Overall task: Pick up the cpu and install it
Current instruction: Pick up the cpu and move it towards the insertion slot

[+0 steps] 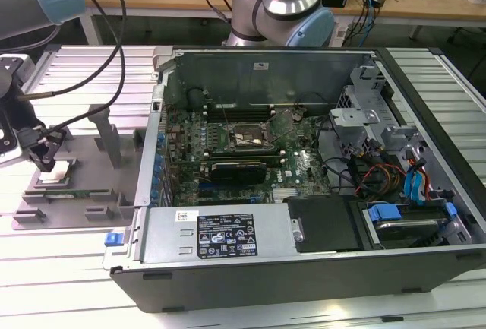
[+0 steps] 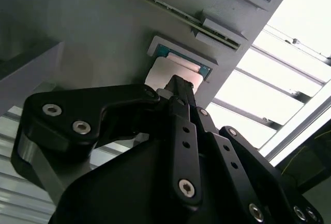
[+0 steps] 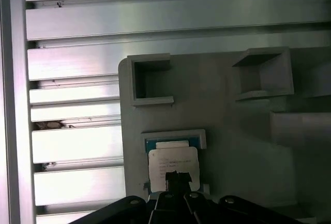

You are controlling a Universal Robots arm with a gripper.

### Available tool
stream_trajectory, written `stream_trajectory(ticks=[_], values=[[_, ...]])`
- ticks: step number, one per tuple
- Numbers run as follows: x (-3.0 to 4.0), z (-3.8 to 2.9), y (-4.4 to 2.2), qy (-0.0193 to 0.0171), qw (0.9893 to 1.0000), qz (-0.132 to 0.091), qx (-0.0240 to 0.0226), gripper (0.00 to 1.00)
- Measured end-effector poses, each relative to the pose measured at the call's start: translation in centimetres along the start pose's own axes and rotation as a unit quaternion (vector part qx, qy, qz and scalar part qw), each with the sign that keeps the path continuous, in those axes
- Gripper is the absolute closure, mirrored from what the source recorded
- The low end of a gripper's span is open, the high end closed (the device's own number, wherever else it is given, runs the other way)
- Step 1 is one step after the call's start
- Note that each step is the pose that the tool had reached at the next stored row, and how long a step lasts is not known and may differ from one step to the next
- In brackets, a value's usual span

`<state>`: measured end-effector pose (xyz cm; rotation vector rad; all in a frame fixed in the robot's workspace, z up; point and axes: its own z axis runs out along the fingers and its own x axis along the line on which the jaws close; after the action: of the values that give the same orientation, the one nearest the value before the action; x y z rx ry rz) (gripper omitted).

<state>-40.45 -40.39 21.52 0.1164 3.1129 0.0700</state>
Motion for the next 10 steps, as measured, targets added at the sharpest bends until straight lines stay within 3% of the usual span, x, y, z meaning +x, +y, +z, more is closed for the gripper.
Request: stream_trajectory(ticks=[2,4,5,6,7,9,10], values=[[0.0,0.0,0.0,0.0,1.0,0.0,0.0,0.89],[0.0,0.01,0.0,0.0,1.0,0.0,0.0,0.77],[0.0,0.01,0.0,0.0,1.0,0.0,0.0,0.77],[0.0,0.01,0.0,0.0,1.0,0.0,0.0,0.71],[0.0,0.02,0.0,0.0,1.0,0.0,0.0,0.52],[0.0,0.02,0.0,0.0,1.0,0.0,0.0,0.4],[0.0,0.15,0.0,-0.0003,1.0,0.0,-0.0002,0.4]])
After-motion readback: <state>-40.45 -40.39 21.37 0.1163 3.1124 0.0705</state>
